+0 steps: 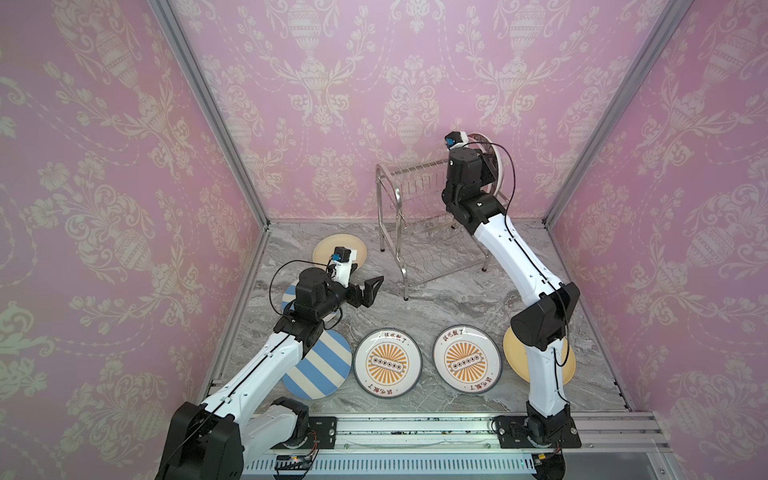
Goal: Load the plates into the dish rack
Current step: 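Lower the pink bear plate into the upper tier beside the flower plate, then open the right gripper and withdraw it from the rack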
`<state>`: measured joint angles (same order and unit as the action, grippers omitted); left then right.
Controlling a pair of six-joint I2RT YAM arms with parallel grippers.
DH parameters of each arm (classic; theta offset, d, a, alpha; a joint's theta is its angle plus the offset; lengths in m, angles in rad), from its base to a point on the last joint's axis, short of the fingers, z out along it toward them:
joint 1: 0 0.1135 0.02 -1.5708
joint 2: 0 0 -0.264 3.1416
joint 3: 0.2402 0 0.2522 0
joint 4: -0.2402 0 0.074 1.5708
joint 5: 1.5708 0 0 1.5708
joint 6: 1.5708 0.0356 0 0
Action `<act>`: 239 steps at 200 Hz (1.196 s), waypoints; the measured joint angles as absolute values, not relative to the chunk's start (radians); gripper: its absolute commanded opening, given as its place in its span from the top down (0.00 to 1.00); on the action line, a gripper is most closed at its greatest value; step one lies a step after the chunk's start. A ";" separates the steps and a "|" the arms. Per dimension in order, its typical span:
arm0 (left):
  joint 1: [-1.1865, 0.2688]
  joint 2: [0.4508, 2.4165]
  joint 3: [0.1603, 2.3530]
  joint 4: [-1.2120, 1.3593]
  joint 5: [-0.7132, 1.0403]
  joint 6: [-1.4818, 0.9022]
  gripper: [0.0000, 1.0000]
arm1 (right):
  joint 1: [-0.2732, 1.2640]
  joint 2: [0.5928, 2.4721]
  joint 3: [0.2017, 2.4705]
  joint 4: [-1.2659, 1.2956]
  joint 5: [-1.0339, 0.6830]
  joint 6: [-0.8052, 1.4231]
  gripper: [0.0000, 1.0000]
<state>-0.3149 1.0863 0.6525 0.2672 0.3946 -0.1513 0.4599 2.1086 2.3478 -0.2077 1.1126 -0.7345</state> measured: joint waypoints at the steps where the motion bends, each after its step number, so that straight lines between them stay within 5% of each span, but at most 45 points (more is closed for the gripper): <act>1: -0.315 1.086 0.653 0.267 0.395 -0.151 0.01 | 0.461 2.109 2.348 -0.208 1.112 -0.739 0.45; 68: -0.314 1.085 0.653 0.267 0.395 -0.151 0.01 | 0.480 2.103 2.348 -0.224 1.116 -0.756 0.29; 239: -0.308 1.074 0.663 0.236 0.378 -0.151 0.01 | 0.490 1.861 2.291 -0.572 1.032 -0.464 0.13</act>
